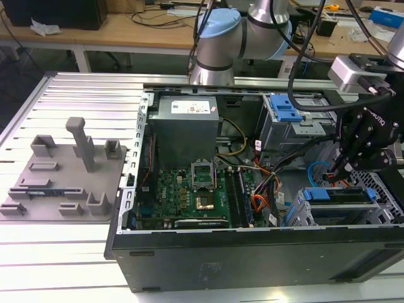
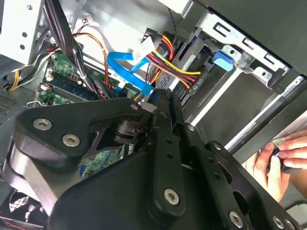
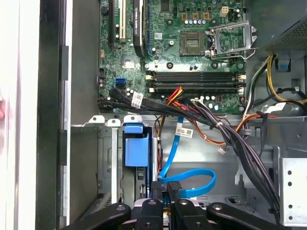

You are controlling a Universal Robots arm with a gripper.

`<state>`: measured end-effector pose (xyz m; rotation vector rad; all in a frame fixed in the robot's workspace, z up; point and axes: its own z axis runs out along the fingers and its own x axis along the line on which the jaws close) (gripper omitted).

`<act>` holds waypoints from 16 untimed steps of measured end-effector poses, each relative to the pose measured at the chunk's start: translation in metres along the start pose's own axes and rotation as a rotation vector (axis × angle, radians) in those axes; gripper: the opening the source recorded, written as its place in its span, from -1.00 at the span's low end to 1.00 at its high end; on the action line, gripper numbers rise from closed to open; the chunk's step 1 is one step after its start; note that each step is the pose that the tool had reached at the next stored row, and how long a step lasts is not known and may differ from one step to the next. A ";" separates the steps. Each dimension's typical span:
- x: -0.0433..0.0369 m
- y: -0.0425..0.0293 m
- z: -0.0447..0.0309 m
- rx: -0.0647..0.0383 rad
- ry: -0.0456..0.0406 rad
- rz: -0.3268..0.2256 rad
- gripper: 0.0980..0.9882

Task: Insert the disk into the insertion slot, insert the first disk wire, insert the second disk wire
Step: 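Insert the second disk wire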

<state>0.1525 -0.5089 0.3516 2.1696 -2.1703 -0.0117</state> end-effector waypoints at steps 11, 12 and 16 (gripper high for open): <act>0.0043 -0.0002 0.0002 0.000 -0.0042 0.000 -0.86; 0.0050 -0.0003 0.0003 0.000 -0.0043 0.000 -0.86; 0.0105 -0.0003 0.0008 0.000 -0.0044 0.000 -0.86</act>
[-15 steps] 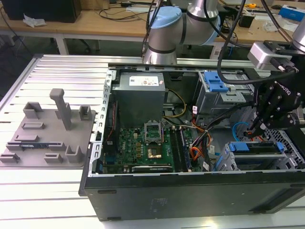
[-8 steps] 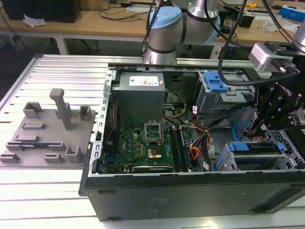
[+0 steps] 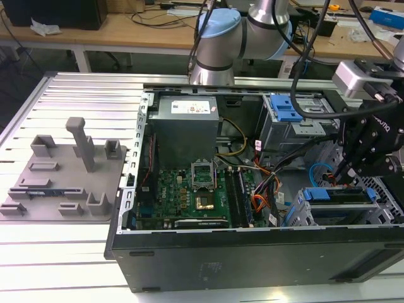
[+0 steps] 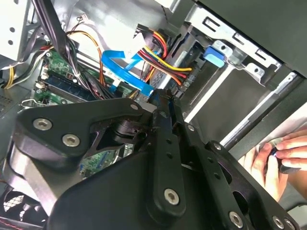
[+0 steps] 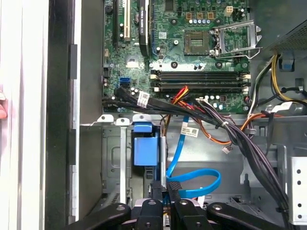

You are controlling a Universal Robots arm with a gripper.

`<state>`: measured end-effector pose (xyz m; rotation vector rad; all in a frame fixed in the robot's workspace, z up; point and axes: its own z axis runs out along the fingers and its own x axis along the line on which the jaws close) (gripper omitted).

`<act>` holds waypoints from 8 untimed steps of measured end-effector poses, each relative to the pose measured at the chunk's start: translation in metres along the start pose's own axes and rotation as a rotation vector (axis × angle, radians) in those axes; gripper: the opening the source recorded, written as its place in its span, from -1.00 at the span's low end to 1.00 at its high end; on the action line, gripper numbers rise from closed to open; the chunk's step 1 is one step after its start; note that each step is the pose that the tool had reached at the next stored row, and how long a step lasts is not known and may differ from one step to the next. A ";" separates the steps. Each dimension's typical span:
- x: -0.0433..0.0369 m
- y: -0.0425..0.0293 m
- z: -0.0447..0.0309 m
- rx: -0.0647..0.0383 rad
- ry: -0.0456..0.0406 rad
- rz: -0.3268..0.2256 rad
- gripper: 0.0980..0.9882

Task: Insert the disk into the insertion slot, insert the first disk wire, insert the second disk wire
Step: 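Insert the second disk wire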

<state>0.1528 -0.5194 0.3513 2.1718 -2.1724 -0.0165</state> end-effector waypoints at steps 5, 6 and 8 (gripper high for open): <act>0.0039 -0.0003 0.0009 0.000 -0.0033 0.000 -0.86; 0.0040 -0.0003 0.0011 0.000 -0.0034 0.000 -0.86; 0.0040 -0.0007 0.0013 0.000 -0.0036 0.000 -0.86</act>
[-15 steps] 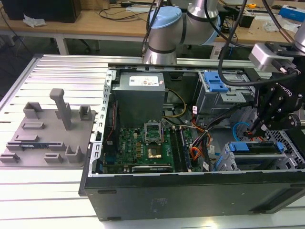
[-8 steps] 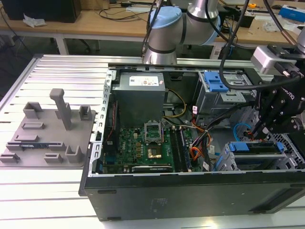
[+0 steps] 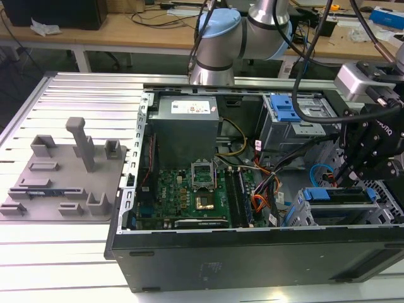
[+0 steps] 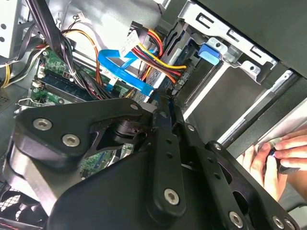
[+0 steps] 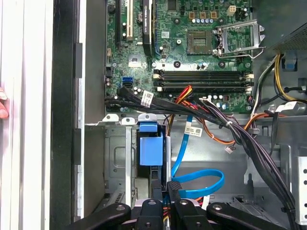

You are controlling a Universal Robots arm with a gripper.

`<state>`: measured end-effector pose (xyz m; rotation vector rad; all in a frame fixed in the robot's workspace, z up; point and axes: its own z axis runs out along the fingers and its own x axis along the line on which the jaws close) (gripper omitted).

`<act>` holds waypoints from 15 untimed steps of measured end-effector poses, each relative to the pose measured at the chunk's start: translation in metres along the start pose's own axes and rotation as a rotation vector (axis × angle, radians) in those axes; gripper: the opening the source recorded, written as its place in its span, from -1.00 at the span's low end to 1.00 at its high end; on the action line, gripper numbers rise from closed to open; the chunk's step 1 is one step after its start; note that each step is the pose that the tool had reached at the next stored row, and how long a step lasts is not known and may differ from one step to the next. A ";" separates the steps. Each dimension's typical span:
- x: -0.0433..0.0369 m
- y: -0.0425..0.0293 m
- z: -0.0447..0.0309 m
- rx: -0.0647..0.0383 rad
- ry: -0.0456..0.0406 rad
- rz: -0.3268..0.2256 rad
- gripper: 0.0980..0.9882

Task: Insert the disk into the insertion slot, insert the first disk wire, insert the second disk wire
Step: 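Insert the second disk wire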

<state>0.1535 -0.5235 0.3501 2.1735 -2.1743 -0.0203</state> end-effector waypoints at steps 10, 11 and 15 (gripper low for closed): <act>0.0015 -0.0011 0.0008 0.000 -0.0001 0.000 -0.86; 0.0017 -0.0012 0.0009 0.000 -0.0002 0.000 -0.86; 0.0024 -0.0013 0.0011 0.000 0.0000 0.000 -0.86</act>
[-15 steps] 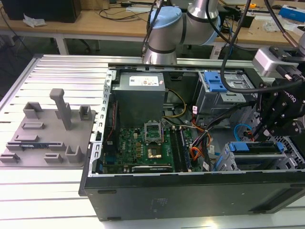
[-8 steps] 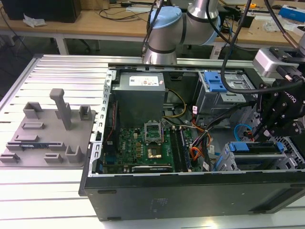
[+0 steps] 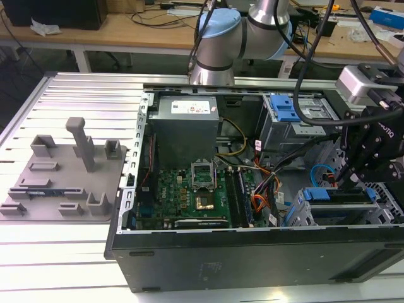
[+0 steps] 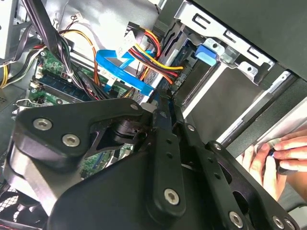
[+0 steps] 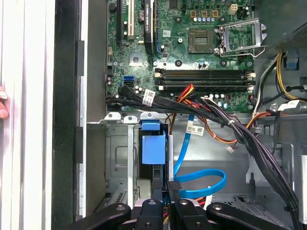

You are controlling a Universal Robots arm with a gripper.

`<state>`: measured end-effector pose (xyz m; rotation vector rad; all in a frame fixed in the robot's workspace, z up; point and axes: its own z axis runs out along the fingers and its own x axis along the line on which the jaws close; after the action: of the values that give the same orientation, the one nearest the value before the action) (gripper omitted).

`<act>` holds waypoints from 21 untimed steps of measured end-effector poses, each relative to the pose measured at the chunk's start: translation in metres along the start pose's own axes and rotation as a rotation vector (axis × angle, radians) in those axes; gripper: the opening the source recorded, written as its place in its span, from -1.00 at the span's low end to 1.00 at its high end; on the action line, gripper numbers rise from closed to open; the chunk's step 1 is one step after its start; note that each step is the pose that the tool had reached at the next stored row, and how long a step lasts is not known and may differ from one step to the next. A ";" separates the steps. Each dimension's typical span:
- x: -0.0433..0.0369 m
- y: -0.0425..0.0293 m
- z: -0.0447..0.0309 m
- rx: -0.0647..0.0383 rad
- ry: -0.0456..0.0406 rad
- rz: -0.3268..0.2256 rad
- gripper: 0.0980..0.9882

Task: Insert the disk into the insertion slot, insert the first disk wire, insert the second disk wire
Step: 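Insert the second disk wire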

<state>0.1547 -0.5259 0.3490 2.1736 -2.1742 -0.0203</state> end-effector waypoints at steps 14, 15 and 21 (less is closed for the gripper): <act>0.0001 -0.0014 0.0051 0.000 0.0000 0.000 -0.86; 0.0001 -0.0014 0.0061 0.000 -0.0001 0.000 -0.86; 0.0012 -0.0014 0.0107 0.000 0.0003 0.000 -0.86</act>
<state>0.1555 -0.5275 0.3383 2.1733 -2.1741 -0.0201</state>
